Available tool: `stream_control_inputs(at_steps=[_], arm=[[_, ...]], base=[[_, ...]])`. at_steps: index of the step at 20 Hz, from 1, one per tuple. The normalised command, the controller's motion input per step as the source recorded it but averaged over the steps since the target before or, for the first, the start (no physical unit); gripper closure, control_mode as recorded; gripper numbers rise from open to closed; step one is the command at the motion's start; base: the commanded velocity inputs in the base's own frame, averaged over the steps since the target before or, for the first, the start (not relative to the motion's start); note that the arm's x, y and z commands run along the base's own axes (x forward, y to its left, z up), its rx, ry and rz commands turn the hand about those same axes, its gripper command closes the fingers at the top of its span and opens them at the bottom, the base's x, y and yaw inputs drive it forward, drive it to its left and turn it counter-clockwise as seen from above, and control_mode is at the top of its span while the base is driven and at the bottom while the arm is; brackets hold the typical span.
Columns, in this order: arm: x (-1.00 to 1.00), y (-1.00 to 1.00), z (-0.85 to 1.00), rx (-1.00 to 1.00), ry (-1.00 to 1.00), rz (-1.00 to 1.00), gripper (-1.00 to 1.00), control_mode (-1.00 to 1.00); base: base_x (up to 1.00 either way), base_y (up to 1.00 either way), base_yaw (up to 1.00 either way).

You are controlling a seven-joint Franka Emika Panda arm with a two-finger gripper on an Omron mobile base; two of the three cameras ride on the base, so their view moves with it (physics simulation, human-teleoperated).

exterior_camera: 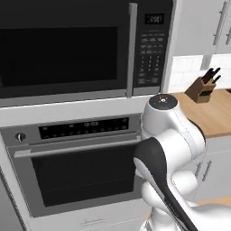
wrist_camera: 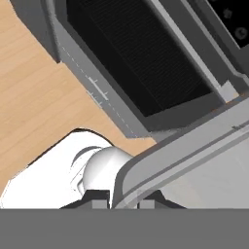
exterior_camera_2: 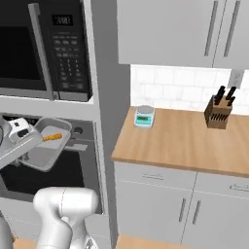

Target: Take the meat container that has the shrimp and place it on the second highest rack of the freezer. Then take the vegetable container that has the garlics and place it on the highest rack of the freezer.

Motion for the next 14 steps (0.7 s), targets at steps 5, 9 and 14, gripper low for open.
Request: stream_control_inputs(at_steps=[5,9,14], arm=[[0.00,0.00,0.00,0.00,0.00,0.00,1.00,1.00],[0.00,0.00,0.00,0.00,0.00,0.00,1.00,1.00],[0.00,0.00,0.00,0.00,0.00,0.00,1.00,1.00]], base=[[0.00,1.00,0.15],[0.00,0.97,0.30],[-0.01,0.68,0.42]])
